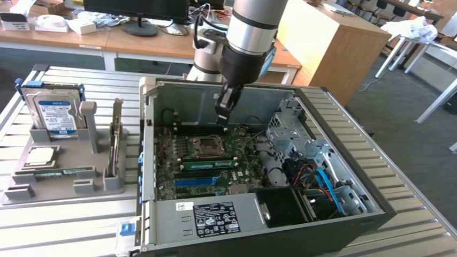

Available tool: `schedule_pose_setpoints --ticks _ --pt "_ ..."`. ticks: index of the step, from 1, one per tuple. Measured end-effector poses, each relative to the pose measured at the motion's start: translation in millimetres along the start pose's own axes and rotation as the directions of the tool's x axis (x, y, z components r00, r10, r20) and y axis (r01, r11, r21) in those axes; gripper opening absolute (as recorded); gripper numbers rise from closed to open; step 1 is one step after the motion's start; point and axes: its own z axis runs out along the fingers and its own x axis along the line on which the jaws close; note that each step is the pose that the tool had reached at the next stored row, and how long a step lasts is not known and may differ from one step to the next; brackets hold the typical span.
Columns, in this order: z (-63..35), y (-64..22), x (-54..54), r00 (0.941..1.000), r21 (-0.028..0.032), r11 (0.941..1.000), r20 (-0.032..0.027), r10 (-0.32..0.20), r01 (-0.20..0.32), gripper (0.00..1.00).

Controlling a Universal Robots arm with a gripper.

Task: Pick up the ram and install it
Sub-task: 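Press down the ram until it locks into place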

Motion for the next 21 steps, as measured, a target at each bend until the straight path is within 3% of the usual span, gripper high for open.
schedule_pose_setpoints --ticks 5,10,16,21 --pt "0.2 0.0 0.0 0.9958 0.0017 0.9958 0.0033 0.091 -0.091 0.1" --pt "0.5 0.0 0.0 0.9834 0.0032 0.9834 0.0068 0.181 -0.181 0.1" --pt "0.8 0.0 0.0 0.9585 0.0045 0.9586 0.0111 0.285 -0.285 0.1" --pt "1.0 0.0 0.0 0.9289 0.0052 0.929 0.0148 0.37 -0.37 0.1"
